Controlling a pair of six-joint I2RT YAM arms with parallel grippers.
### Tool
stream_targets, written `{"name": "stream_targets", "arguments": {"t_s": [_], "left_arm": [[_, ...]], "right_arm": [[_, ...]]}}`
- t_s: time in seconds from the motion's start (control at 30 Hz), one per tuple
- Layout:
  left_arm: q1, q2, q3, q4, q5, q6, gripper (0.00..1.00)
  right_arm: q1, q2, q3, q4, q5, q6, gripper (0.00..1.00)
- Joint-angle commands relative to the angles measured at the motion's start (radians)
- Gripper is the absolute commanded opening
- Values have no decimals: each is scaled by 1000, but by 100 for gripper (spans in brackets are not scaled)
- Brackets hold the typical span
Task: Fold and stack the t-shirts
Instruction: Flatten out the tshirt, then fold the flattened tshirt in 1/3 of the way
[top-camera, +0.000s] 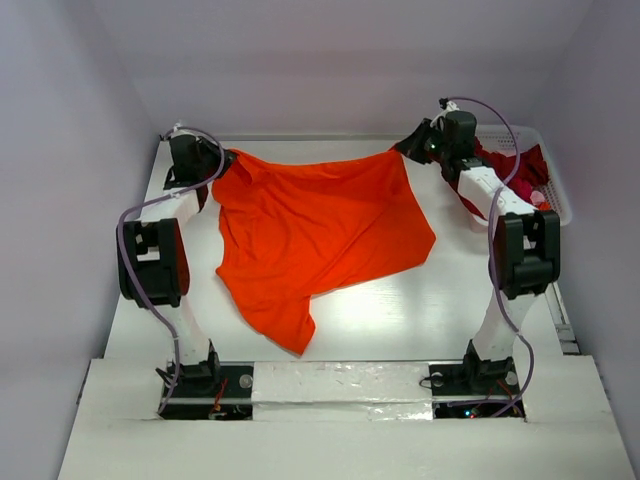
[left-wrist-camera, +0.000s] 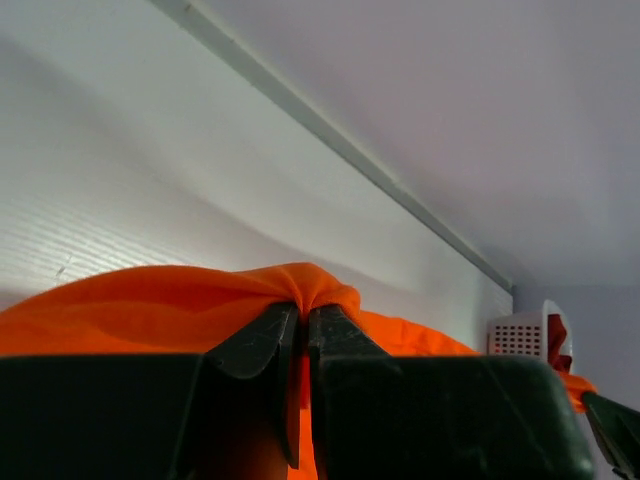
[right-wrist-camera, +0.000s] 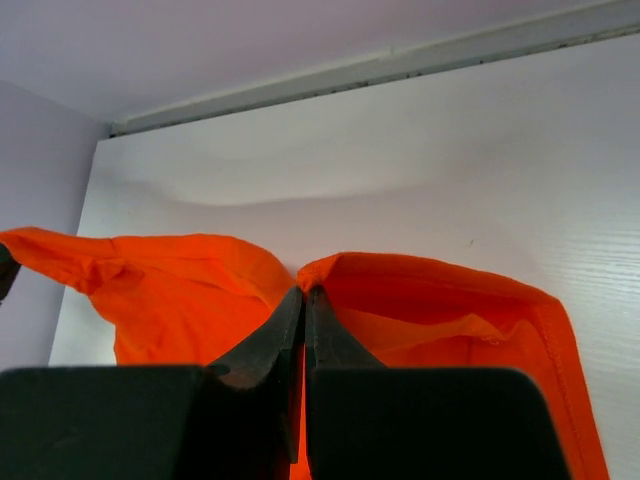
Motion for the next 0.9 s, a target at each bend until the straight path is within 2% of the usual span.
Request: {"name": "stream_targets", "arguments": {"t_s": [0.0,0.27,0.67,0.87], "left_arm": [[5,10,59,9,16,19,0],[5,67,101,-28,43,8,0],[5,-17,42,-169,32,68,0],[5,-97,-5,-215,32,77,0]], "right_arm": [[3,39,134,-18,-43,30,0],[3,168,272,-148,-5,36,0],[3,123,171,-205,128,128,0],[3,170,229,-309,153,174,0]]}}
